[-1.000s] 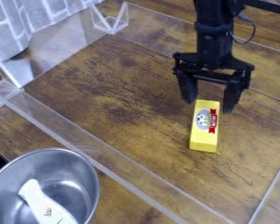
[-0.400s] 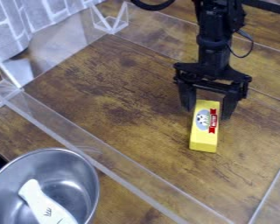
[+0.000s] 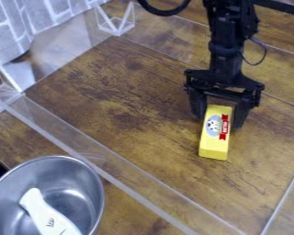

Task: Move the yellow butter to the left side of the table

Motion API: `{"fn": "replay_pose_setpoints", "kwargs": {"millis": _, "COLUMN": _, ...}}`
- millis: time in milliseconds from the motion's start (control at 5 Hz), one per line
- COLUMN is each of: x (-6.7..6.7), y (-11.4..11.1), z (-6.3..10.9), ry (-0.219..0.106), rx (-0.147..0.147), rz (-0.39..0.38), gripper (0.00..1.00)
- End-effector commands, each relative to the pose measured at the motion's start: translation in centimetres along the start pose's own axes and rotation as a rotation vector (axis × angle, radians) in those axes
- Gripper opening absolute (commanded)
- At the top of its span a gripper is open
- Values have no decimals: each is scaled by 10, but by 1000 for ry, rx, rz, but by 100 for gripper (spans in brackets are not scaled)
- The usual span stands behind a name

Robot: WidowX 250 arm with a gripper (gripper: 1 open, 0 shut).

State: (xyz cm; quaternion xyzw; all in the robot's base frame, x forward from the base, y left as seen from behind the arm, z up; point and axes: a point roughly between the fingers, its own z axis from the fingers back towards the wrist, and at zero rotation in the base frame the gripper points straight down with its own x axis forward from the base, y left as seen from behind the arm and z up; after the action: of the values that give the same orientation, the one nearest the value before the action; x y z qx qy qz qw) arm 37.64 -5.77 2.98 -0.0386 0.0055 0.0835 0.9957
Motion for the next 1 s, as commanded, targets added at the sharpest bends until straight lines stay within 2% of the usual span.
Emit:
{"fn": "replay_pose_setpoints", "kwargs": {"millis": 0, "x": 13, "y": -2, "z": 13, "ry": -56, "rx": -11, "rz": 0, "gripper": 100}}
{"fn": "replay_pose_setpoints", "kwargs": {"millis": 200, "x": 14, "y": -2, "z": 7, "ry": -52, "rx": -8, "rz": 2, "gripper": 0}}
{"fn": "replay_pose_setpoints", "kwargs": {"millis": 800, "x": 16, "y": 2, "z": 21, "ry": -53, "rx": -18, "rz": -2, "gripper": 0}}
